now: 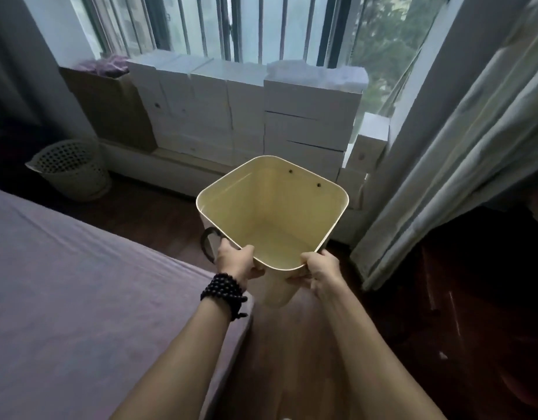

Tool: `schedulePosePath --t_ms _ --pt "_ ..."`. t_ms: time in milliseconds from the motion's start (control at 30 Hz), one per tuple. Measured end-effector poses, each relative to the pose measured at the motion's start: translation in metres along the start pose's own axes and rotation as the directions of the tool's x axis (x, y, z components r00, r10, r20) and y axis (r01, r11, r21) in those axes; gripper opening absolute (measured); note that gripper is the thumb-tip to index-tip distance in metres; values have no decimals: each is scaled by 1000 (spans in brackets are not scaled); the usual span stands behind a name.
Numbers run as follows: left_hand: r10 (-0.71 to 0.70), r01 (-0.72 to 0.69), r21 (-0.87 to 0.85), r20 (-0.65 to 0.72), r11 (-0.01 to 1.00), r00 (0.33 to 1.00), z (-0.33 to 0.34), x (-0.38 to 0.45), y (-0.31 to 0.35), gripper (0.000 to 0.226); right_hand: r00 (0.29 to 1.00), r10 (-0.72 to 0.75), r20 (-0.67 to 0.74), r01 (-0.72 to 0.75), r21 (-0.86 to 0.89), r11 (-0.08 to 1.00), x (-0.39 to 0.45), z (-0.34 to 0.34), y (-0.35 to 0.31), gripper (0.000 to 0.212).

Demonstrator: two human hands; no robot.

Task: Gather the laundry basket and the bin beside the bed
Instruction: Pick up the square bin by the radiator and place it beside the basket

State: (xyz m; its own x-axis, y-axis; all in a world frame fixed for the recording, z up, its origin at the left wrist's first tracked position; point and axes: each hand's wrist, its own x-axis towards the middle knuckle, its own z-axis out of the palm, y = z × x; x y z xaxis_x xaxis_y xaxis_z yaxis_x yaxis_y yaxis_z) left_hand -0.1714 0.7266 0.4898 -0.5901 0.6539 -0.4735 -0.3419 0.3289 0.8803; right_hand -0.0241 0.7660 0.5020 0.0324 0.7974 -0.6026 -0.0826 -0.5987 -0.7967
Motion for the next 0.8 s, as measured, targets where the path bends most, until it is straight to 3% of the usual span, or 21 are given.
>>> schedulePosePath --t_ms 133,267,467,633,800 --pt "-24 20 -54 -89 998 996 32 77 43 38 997 22 76 -14 -96 995 79 48 -61 26" --pt "-19 -1 -101 -191 995 982 59 176 84 38 985 44 164 -18 -157 987 173 111 -113 35" --pt "4 -32 -91 -295 995 956 77 305 142 35 974 60 217 -16 -197 980 279 207 -172 32" --pt "-45 -22 -171 -375 985 926 76 389 193 34 955 69 288 11 -265 964 347 295 -220 47" --pt "-101 -29 -240 -510 970 854 39 475 231 33 904 135 406 25 -365 930 400 411 -242 49"
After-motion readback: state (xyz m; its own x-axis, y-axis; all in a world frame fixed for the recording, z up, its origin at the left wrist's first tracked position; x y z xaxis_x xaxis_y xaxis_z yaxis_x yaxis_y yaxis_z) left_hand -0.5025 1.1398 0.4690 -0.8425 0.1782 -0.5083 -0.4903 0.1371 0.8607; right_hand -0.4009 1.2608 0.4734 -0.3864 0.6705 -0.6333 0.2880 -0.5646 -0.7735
